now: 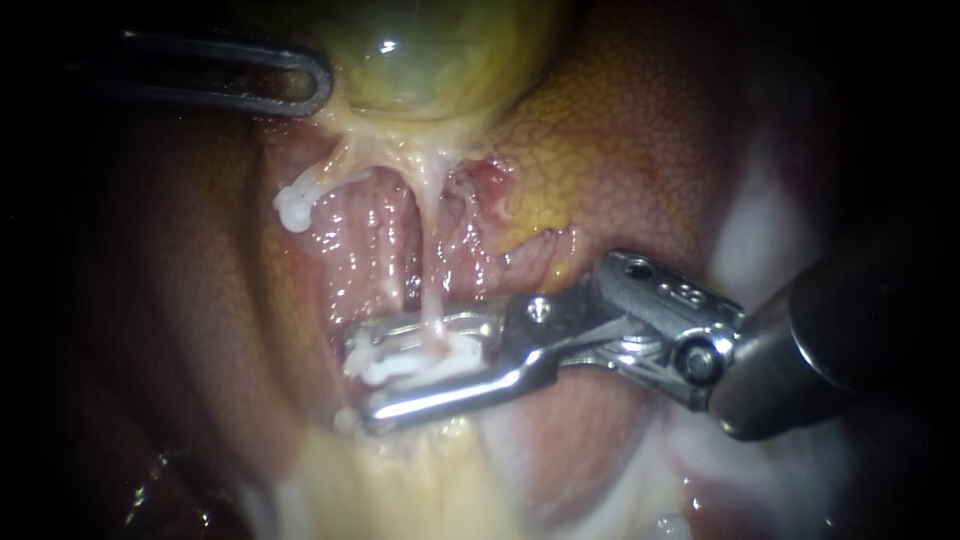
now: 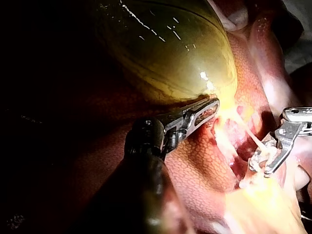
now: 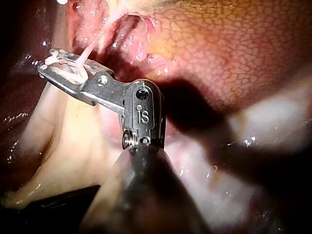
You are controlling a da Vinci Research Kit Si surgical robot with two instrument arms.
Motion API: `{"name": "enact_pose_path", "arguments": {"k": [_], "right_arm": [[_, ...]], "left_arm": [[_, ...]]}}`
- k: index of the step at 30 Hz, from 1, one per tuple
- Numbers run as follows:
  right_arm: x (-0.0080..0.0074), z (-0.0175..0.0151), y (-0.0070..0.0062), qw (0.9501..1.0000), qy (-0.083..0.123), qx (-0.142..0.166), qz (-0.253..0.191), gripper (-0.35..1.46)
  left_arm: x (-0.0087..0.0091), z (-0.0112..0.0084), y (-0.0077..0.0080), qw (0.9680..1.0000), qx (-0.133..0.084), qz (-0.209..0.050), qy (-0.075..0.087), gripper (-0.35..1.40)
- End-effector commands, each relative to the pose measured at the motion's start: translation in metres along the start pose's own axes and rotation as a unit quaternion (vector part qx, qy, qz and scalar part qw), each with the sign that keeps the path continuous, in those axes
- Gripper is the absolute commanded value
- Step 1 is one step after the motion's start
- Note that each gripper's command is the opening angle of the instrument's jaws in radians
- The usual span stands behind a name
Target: Clipping second clip right tube
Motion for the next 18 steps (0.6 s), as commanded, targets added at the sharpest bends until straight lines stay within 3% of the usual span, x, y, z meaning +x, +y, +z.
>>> {"name": "enact_pose_path", "arguments": {"k": [1, 2, 18], "right_arm": [[0.0, 0.0, 0.0, 1.0, 0.0, 0.0, 0.005, -0.29], [0.0, -0.0001, 0.0001, 1.0, 0.0, 0.0, 0.008, -0.35], [-0.0002, -0.0004, 0.0008, 0.9997, 0.004, -0.009, 0.024, -0.35]], "left_arm": [[0.0, 0.0, 0.0, 1.0, 0.0, 0.0, 0.0, -0.35], [0.0, 0.0, 0.0, 1.0, 0.0, 0.0, 0.0, -0.35], [0.0, 0.0, 0.0, 1.0, 0.0, 0.0, 0.0, -0.35]]}}
